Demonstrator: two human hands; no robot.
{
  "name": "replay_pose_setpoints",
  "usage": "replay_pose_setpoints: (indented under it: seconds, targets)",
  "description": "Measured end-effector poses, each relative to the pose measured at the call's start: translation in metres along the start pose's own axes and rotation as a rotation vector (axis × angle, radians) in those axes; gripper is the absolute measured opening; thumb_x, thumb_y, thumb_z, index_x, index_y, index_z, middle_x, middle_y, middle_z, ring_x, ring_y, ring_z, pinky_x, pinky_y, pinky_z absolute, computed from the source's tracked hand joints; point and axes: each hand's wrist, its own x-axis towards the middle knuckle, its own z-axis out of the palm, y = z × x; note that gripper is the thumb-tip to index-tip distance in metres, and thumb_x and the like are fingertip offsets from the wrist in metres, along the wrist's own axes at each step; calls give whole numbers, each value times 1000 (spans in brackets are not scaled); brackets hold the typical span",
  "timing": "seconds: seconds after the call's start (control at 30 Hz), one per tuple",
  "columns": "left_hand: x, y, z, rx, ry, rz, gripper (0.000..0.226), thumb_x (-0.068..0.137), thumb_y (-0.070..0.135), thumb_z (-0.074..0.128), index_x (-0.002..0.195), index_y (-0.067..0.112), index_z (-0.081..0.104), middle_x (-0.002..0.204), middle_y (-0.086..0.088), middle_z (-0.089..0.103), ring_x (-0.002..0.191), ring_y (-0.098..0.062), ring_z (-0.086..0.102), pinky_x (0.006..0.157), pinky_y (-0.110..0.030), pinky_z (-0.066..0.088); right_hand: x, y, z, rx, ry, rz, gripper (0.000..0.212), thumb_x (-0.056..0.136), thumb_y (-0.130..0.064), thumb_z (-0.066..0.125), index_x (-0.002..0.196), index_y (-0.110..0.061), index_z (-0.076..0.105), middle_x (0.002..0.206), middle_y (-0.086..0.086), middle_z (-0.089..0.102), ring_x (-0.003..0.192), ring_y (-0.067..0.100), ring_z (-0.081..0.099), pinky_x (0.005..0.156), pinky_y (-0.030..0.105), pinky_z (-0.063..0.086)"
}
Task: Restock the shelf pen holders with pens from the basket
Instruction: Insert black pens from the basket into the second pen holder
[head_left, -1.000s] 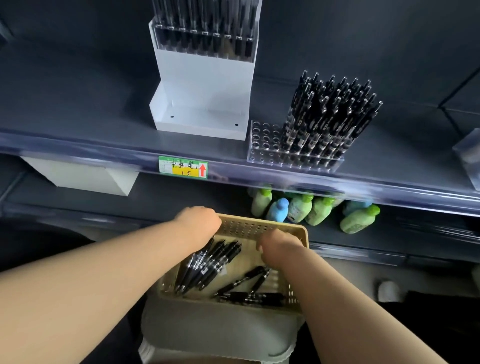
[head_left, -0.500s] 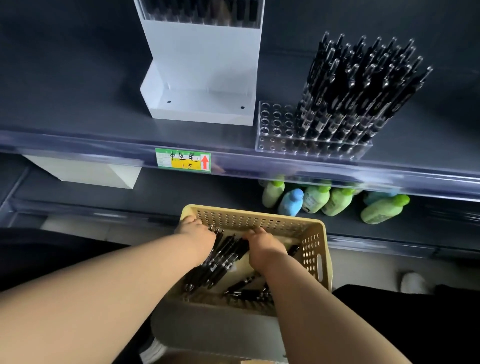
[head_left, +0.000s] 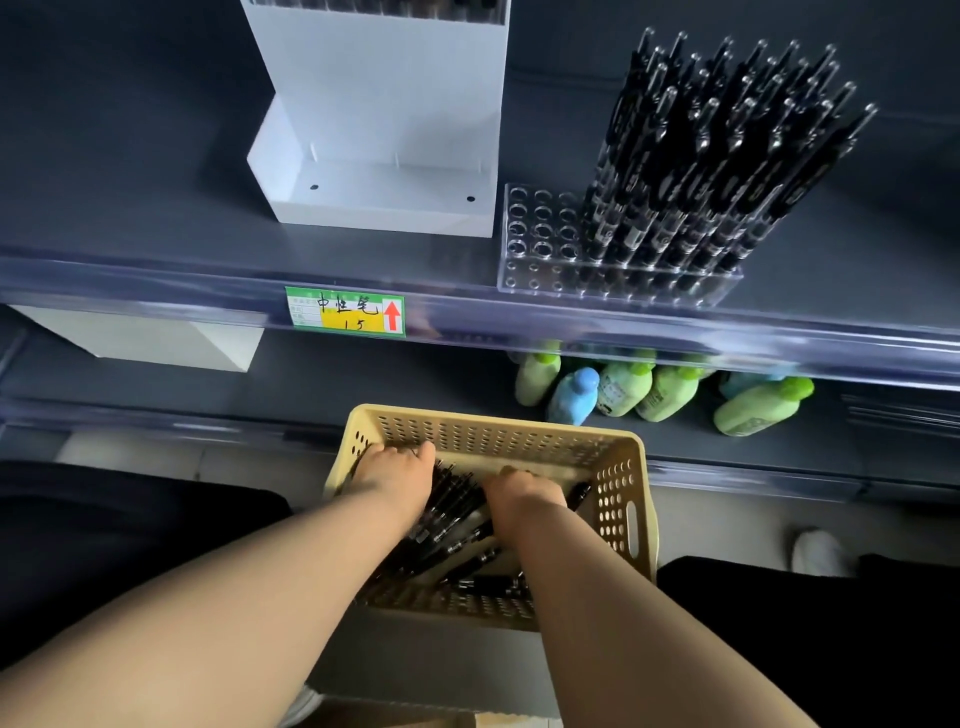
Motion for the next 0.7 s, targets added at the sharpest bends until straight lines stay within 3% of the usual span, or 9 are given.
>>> replay_pose_setpoints:
  seconds: [0.17, 0.4, 0.53, 0.6, 0.7]
  targets:
    - [-13, 5, -2, -168, -12, -43, 55, 86, -2, 49, 135, 10, 29, 136, -11, 41, 125, -31, 42, 98, -41, 41, -11, 2, -4, -34, 7, 26, 44, 91, -7, 50, 134, -11, 46, 137, 14, 46, 125, 31, 46, 98, 40, 42]
    - [-44, -1, -43, -365, 127, 60, 52, 88, 6, 48, 136, 15, 33, 129, -9, 45, 108, -30, 54, 81, -38, 46, -46, 6, -41, 110, 108, 36, 33, 88, -17, 59, 121, -15, 58, 125, 7, 58, 114, 27, 56, 93, 32, 44]
    - [-75, -11, -90, -384, 328, 202, 45, 85, 5, 50, 127, 19, 42, 112, -4, 52, 97, -27, 57, 76, -38, 49, -82, 0, -91, 82, 251, -63, 24, 90, -21, 53, 110, -10, 61, 112, 8, 62, 103, 26, 60, 82, 31, 48]
    - [-90, -18, -114, -442, 446, 265, 50, 86, 5, 50, 132, 23, 41, 116, -1, 52, 100, -25, 56, 80, -37, 48, -108, 1, -119, 93, 386, -114, 21, 89, -20, 53, 103, -10, 65, 104, 8, 66, 94, 25, 61, 78, 32, 50]
    - [-111, -28, -148, -552, 602, 314, 51, 88, 12, 52, 134, 28, 39, 125, -1, 51, 105, -25, 54, 84, -36, 48, -148, 10, -152, 182, 587, -169, 15, 86, -20, 60, 97, -16, 69, 95, 3, 67, 85, 18, 58, 68, 23, 42]
